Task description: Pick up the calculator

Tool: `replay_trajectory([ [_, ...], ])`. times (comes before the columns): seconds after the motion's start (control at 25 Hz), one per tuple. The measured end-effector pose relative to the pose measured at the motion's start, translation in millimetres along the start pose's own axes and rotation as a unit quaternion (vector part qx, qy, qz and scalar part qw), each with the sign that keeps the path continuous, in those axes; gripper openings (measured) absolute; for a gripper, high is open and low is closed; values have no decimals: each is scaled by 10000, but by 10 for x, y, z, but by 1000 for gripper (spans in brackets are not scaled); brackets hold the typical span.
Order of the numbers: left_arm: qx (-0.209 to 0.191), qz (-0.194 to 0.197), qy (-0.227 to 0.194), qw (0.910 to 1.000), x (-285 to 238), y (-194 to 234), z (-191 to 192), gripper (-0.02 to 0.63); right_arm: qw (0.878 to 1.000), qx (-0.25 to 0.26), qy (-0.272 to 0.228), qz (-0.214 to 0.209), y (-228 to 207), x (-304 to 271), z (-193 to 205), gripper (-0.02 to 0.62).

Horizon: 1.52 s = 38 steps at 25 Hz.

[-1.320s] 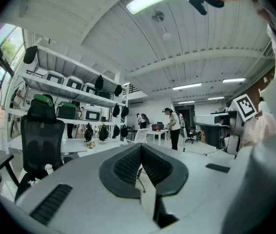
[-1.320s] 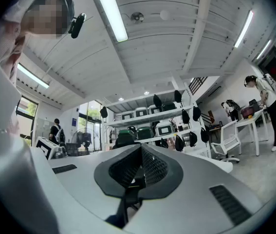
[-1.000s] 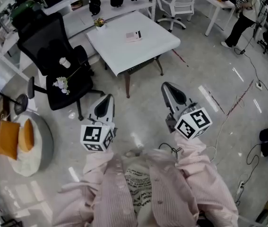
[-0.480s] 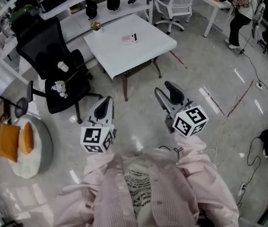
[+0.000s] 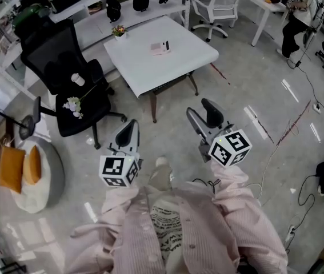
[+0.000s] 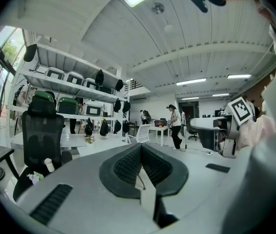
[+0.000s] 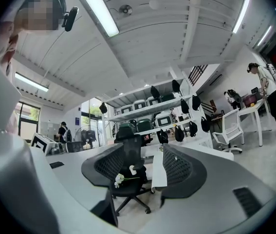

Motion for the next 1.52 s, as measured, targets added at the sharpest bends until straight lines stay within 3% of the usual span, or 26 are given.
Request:
replay_trajectory([
  [0.36,100,-68,82,9999,-500,364,173,0,9996,-260,43,62,-381,-439,191,224],
  [0.6,178,-63,167,9997,-1026,692,239,0,9980,-613,89,148,-745,-927,256,222],
  [1.12,340,33,371,9987,-2119,1310,401,0,9947,-879,269,463,-1525,-1884,429,222],
  [1.52,347,48,494,9982,-2424,1538,524,0,9926,-1078,287,481,-1733,-2244,577,222],
])
Point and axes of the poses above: the fingertips, and each gripper's own axes: x backward along the fingers, y to its left, z out of its underside, the point moved 4 cm from there along x, backward along the fingers, and after that the axes turned 10 degrees about -y, right-handed, at the moved point
